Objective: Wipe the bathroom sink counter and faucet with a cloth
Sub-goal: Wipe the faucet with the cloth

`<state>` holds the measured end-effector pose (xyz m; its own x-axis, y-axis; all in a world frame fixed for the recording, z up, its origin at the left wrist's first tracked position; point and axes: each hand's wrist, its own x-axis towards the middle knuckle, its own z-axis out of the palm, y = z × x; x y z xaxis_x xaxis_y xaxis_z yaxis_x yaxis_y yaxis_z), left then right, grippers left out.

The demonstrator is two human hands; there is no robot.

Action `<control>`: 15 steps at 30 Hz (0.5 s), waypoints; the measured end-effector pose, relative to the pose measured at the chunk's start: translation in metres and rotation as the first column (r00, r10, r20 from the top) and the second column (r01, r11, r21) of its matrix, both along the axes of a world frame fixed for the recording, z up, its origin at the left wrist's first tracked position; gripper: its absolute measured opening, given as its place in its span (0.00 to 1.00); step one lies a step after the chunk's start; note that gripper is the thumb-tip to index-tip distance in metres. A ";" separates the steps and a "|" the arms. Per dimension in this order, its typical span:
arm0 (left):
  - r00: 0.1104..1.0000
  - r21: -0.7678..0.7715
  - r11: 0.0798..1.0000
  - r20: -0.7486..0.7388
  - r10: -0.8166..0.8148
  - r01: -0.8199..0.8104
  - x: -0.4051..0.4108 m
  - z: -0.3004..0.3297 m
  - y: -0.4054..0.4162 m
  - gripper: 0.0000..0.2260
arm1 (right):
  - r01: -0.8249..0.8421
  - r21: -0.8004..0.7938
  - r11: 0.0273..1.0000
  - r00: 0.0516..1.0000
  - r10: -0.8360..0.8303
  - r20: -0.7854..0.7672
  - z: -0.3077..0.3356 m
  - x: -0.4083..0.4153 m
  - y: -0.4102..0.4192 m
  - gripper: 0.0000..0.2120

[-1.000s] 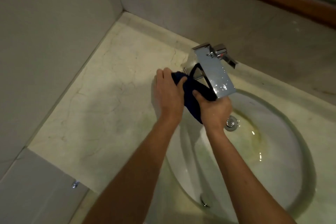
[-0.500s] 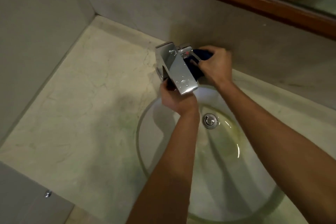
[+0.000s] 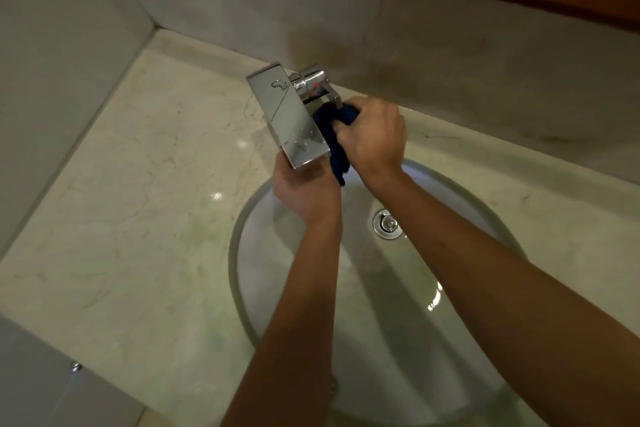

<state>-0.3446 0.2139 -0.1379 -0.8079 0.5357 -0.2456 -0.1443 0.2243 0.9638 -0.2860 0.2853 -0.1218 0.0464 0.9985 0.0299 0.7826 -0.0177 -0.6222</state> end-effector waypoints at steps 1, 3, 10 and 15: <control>1.000 -0.036 0.999 -0.014 -0.013 0.013 0.000 -0.001 -0.008 0.14 | -0.012 -0.028 1.000 1.000 0.011 -0.023 0.000 0.003 -0.007 0.06; 0.999 -0.084 0.996 -0.048 -0.002 -0.002 0.000 0.001 -0.024 0.11 | -0.010 -0.086 0.996 0.995 0.001 -0.101 0.005 0.007 -0.015 0.07; 0.996 -0.054 0.995 -0.023 0.081 -0.082 0.020 0.003 0.023 0.20 | 0.155 0.018 0.988 0.984 -0.153 -0.095 0.008 0.028 0.005 0.10; 0.852 -0.216 0.945 -0.415 -0.318 0.248 0.061 0.006 0.063 0.09 | 0.326 0.095 0.940 0.945 -0.321 -0.071 -0.016 0.088 -0.006 0.15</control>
